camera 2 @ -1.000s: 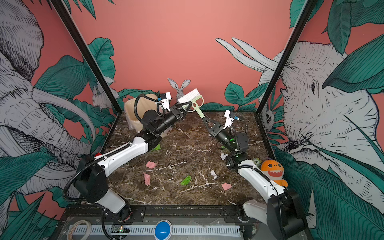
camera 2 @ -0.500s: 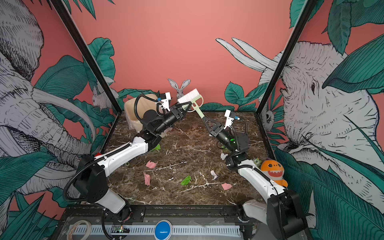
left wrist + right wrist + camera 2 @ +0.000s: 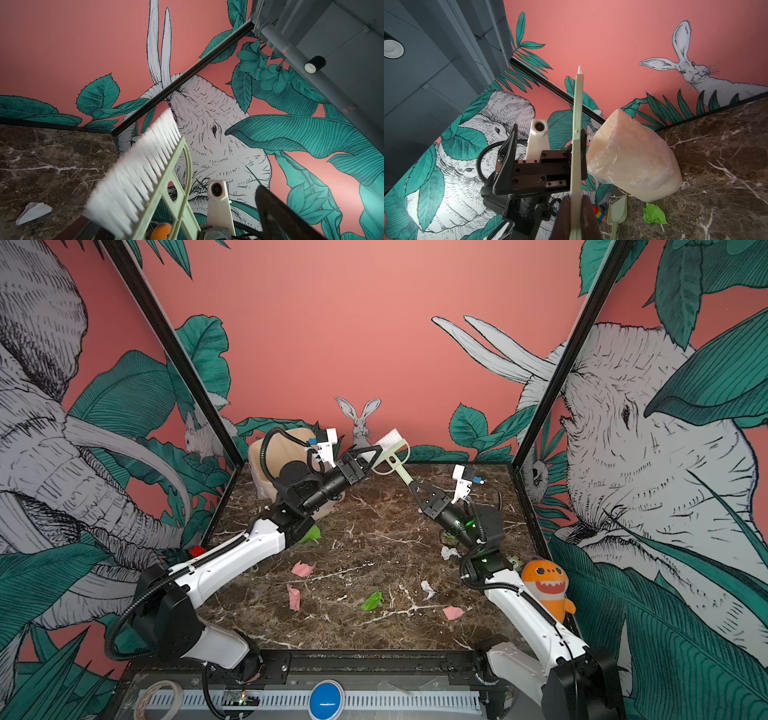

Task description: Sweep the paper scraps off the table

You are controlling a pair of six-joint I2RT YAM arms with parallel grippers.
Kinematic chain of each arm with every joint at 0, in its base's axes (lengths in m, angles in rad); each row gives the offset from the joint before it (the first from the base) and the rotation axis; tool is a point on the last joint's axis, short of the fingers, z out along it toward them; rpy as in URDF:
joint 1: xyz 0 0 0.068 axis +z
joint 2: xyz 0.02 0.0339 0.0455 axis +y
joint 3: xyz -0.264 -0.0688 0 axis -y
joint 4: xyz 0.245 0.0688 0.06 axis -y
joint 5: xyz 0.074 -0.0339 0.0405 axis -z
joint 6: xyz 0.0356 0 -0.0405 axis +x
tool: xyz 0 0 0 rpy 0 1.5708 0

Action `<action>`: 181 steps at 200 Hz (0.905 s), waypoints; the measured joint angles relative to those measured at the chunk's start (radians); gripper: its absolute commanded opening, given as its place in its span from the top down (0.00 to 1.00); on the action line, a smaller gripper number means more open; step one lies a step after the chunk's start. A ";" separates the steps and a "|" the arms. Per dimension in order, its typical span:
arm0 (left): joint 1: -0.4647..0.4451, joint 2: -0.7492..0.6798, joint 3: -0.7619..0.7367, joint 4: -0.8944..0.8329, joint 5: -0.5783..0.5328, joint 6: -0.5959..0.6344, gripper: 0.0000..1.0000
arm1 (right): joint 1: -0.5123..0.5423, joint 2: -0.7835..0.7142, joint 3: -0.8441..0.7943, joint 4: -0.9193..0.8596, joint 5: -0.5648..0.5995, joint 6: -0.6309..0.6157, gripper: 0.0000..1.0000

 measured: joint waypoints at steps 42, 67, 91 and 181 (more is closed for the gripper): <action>-0.013 -0.174 -0.015 -0.340 -0.091 0.209 0.01 | -0.023 -0.106 0.002 -0.343 0.040 -0.135 1.00; -0.024 -0.315 -0.071 -0.525 -0.206 0.320 0.01 | -0.024 -0.156 0.051 -0.619 0.081 -0.267 1.00; -0.027 -0.470 -0.180 -0.687 -0.328 0.376 0.00 | -0.026 -0.176 0.109 -0.809 0.113 -0.368 1.00; 0.122 -0.594 -0.248 -1.419 -0.652 0.179 0.00 | -0.026 -0.189 0.207 -1.190 0.188 -0.566 1.00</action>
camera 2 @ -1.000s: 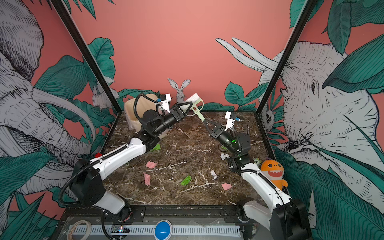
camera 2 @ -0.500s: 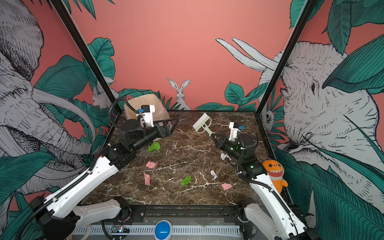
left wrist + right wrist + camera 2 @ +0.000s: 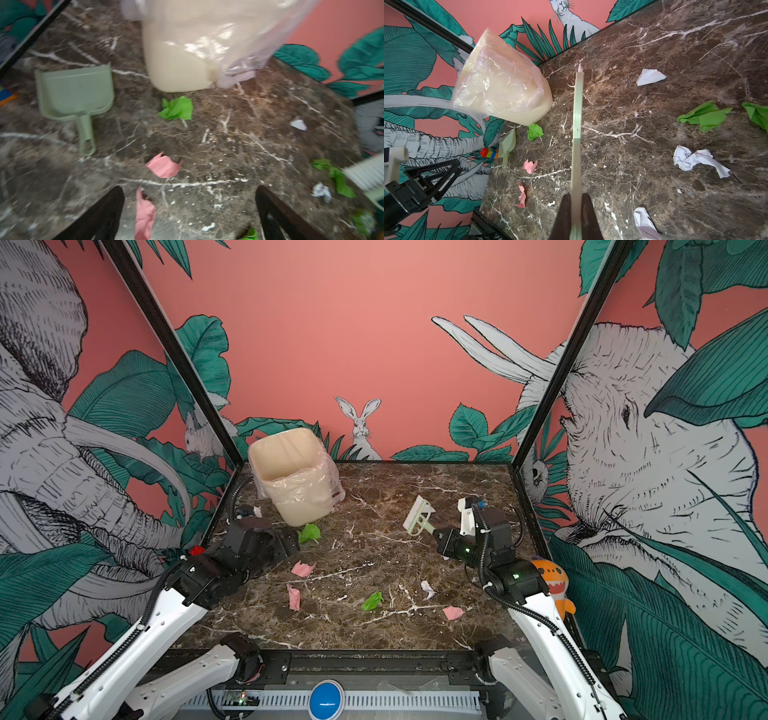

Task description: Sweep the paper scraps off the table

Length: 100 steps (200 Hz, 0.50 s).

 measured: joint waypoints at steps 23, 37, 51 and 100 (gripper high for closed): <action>0.095 0.011 -0.008 -0.114 0.008 -0.034 0.01 | 0.000 0.016 0.031 -0.032 0.002 -0.028 1.00; 0.156 0.019 -0.018 -0.152 0.017 -0.034 0.00 | 0.000 0.023 0.046 -0.050 0.002 -0.043 1.00; 0.201 0.023 -0.031 -0.163 0.024 -0.026 0.00 | 0.000 0.025 0.051 -0.062 0.002 -0.051 1.00; 0.397 0.077 -0.112 -0.119 0.107 0.054 0.01 | -0.001 0.029 0.056 -0.082 0.002 -0.061 1.00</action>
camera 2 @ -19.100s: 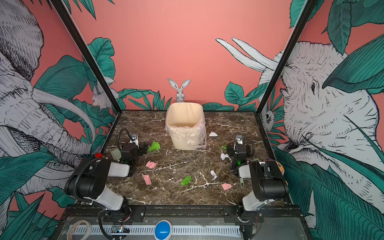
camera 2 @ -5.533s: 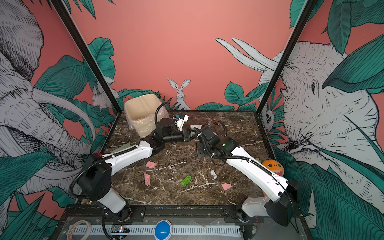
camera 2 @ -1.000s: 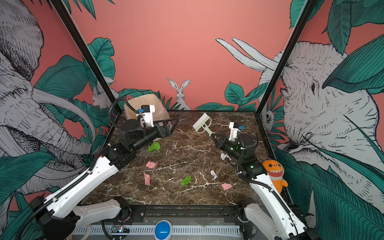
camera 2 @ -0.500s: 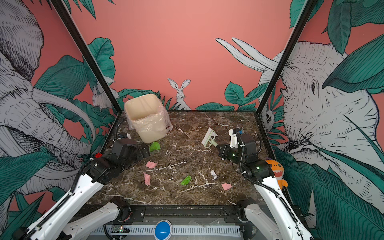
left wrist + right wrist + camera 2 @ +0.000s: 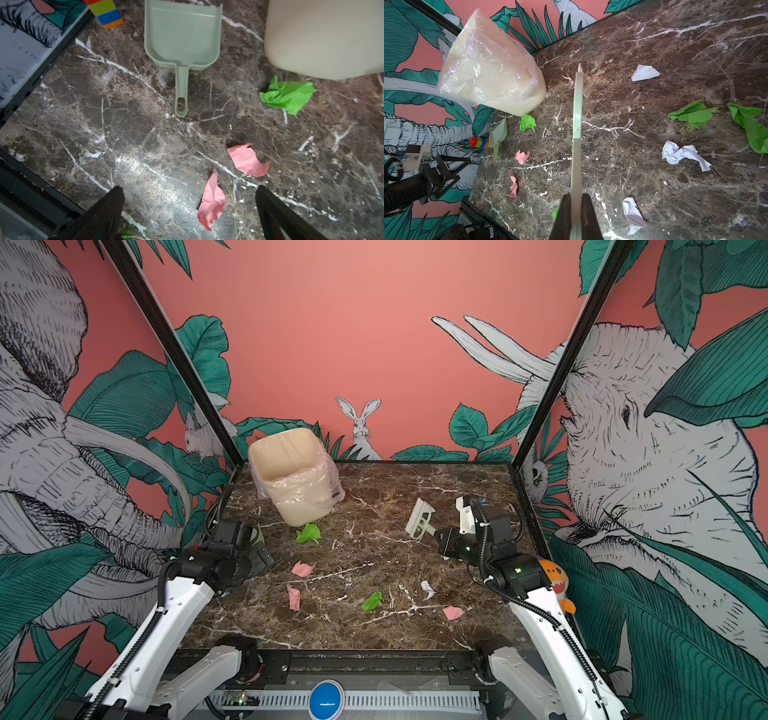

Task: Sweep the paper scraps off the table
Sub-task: 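Close the left gripper on the pale green dustpan handle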

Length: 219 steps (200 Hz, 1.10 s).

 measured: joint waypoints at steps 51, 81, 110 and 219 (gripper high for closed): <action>0.115 0.078 -0.107 0.159 0.044 0.083 0.06 | -0.001 -0.017 0.000 -0.013 0.002 0.004 1.00; 0.146 0.161 -0.135 0.258 0.043 0.124 0.16 | -0.001 -0.043 -0.001 -0.020 0.009 0.010 1.00; 0.177 0.227 -0.163 0.364 0.055 0.158 0.23 | -0.001 -0.064 -0.011 -0.021 0.018 0.023 1.00; 0.215 0.422 -0.184 0.650 0.083 0.216 0.34 | -0.001 -0.083 -0.051 -0.019 0.041 0.057 1.00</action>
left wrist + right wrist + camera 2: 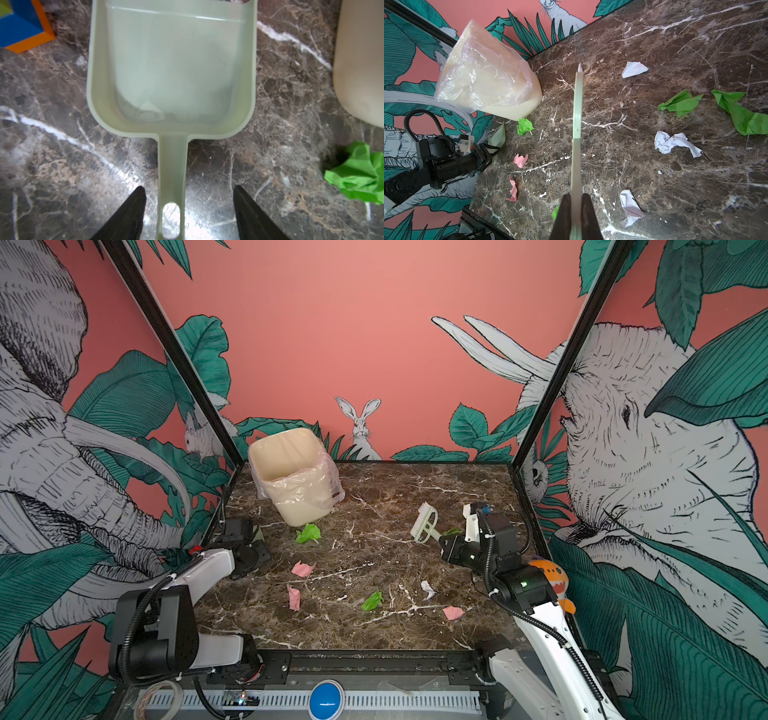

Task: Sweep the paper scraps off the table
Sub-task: 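Close the left gripper on the pale green dustpan handle, then lift the dustpan off the table with the left gripper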

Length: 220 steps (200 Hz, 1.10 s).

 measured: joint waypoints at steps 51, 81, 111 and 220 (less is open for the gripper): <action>0.000 0.016 -0.004 0.015 -0.007 -0.002 0.41 | 0.000 0.012 0.000 0.000 0.000 0.000 1.00; 0.000 0.050 -0.001 0.019 -0.016 0.003 0.46 | 0.000 0.012 0.000 0.000 0.000 0.000 1.00; 0.000 0.076 0.002 0.020 -0.024 0.005 0.51 | 0.000 0.011 0.000 -0.001 0.001 0.000 1.00; 0.000 0.076 0.003 0.056 -0.042 0.000 0.64 | 0.000 0.002 0.000 -0.003 0.004 0.019 1.00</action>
